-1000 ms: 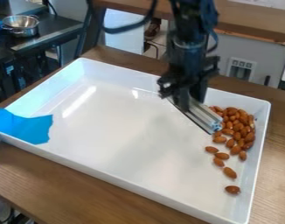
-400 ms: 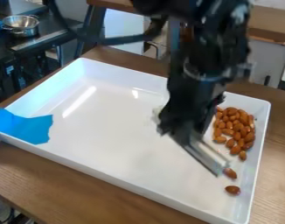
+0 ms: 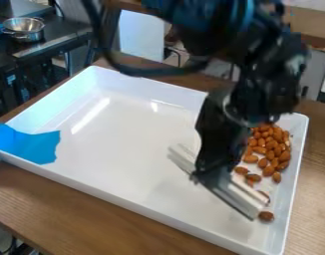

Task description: Sweep into pile

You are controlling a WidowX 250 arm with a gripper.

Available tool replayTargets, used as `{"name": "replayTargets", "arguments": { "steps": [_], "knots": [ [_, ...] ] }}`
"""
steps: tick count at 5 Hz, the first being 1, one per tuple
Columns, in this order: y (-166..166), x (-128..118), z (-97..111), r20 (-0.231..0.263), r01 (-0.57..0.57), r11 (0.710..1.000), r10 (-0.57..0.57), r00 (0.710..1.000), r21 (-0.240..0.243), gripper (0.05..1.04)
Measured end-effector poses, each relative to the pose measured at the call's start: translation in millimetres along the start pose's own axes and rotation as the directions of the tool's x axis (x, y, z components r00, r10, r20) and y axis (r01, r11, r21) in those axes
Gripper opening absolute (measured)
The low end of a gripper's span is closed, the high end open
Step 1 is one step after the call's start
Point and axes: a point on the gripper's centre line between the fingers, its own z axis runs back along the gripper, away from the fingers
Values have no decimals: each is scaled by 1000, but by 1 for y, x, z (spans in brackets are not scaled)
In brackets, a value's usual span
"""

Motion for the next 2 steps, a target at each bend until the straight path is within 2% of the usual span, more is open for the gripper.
{"name": "replayTargets", "arguments": {
  "steps": [1,2],
  "knots": [
    [-2,0,-11,34,-51,999,51,998,12,354],
    [-2,1,-12,37,-56,998,55,998,13,354]
  ]
}}
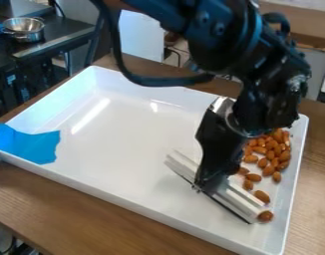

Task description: Sweep into pile

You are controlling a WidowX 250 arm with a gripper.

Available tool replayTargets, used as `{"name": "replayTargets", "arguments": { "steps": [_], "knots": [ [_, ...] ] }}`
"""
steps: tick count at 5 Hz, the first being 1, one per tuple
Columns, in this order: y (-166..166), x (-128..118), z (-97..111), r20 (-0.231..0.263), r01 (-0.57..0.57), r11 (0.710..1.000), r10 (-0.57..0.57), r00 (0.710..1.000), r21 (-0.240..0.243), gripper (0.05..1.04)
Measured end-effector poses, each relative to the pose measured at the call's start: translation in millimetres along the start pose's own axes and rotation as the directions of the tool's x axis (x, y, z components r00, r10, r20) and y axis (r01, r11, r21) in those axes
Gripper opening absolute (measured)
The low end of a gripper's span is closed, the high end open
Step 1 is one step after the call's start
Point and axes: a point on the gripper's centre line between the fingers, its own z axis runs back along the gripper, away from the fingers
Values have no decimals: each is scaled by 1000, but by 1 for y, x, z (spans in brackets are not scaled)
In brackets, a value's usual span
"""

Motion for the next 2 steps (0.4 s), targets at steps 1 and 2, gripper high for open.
{"name": "replayTargets", "arguments": {
  "steps": [1,2],
  "knots": [
    [-8,1,1,-5,-9,1000,9,1000,-6,354],
    [-21,5,-3,2,-35,999,35,999,1,354]
  ]
}}
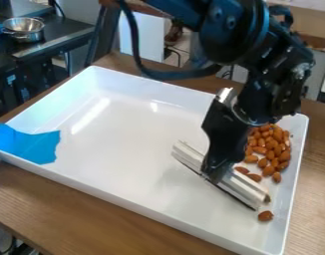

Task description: Sweep into pile

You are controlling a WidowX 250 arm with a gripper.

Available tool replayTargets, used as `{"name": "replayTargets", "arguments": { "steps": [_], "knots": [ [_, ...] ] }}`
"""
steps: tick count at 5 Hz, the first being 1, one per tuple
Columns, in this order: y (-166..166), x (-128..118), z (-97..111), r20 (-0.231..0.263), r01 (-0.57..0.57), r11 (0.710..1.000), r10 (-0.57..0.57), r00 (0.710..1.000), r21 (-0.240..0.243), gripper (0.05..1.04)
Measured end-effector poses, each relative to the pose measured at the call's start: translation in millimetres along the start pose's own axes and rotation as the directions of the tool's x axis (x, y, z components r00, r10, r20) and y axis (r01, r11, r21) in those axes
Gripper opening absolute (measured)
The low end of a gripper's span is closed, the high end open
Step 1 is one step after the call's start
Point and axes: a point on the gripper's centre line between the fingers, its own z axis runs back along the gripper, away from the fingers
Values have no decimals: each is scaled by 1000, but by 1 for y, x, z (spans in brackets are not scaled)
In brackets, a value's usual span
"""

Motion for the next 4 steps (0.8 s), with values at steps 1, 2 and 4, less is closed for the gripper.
{"name": "replayTargets", "arguments": {
  "steps": [1,2,4],
  "knots": [
    [-19,4,-2,2,-42,999,42,999,-6,354],
    [-36,8,-5,13,-77,997,77,997,-15,354],
    [-26,18,12,-40,-101,995,101,994,0,354]
  ]
}}
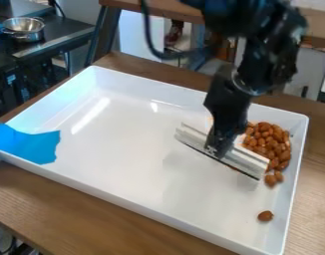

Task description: Sweep into pile

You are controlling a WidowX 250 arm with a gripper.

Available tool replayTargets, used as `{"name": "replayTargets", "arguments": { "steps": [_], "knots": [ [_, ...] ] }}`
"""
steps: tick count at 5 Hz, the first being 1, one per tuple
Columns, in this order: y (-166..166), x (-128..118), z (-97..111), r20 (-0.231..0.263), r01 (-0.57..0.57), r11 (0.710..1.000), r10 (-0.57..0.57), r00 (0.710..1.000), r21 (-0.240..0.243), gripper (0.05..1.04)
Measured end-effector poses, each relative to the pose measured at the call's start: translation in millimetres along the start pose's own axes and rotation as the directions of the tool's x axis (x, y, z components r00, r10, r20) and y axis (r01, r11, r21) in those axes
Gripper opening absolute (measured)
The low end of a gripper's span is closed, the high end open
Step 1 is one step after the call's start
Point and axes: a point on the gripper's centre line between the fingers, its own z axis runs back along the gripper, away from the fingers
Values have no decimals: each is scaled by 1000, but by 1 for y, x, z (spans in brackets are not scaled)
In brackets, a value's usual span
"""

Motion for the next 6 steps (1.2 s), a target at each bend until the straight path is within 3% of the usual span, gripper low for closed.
{"name": "replayTargets", "arguments": {
  "steps": [1,2,3,4,5,6],
  "knots": [
    [20,9,28,-58,16,1000,-17,998,-22,354],
    [43,6,27,-64,61,998,-60,996,11,354],
    [58,-5,20,-47,110,994,-109,993,26,354],
    [59,-14,15,-28,129,992,-129,991,16,354],
    [59,-19,-1,1,127,991,-127,992,48,354],
    [51,-23,-9,18,118,992,-119,993,48,354]
  ]
}}
